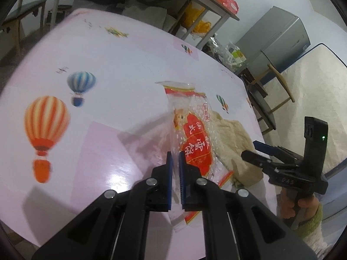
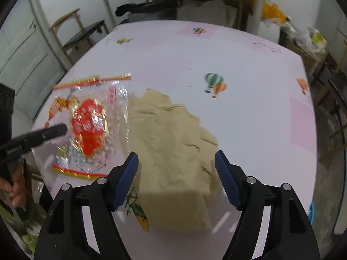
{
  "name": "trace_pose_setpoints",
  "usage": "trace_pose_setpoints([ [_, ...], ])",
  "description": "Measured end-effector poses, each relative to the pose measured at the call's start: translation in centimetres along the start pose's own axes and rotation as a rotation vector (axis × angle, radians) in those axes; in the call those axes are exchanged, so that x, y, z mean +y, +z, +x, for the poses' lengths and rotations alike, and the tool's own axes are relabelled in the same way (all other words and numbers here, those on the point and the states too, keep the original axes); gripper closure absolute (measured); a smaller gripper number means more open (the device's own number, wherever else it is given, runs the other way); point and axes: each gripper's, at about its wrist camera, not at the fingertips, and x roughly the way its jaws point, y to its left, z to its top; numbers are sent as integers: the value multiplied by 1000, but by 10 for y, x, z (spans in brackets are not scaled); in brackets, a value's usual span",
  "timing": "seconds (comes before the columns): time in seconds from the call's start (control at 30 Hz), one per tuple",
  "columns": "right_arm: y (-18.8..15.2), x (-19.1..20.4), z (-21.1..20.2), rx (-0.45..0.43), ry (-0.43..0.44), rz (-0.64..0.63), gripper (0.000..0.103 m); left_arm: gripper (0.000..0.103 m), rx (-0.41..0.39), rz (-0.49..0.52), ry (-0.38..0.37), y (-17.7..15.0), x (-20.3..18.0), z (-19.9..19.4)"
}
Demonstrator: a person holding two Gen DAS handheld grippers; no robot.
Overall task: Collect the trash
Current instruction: 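Lift the snack bag and beige cloth off the table with both tools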
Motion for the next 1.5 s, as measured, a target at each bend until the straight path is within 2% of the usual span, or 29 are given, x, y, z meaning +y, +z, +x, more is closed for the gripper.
trace_pose_setpoints([
  [0.13, 4, 10, 13, 21, -3, -75, 22, 98, -9, -21, 33, 3, 17, -8],
  [0.3, 7, 14, 31, 43, -31, -89, 22, 98, 5, -42, 25, 1, 26, -6],
  [0.37, 8, 11, 30, 40, -40, -74, 28, 98, 10, -39, 20, 0, 25, -4],
  [0.53, 11, 5, 26, 30, -79, 6, 59, 98, 23, -23, 9, 0, 19, 3],
  [0.7, 10, 1, 21, 21, -99, 79, 85, 98, 21, -2, 13, 0, 12, 5],
  [0.8, 11, -2, 21, 19, -86, 118, 94, 98, 14, 9, 19, 0, 9, 3],
  [1.1, 4, -21, 7, 1, -63, 204, 97, 98, -11, 53, 32, 0, -4, -4],
  [1.5, -1, -37, -21, -71, -82, 271, 97, 99, -51, 75, 9, 3, -16, -16],
])
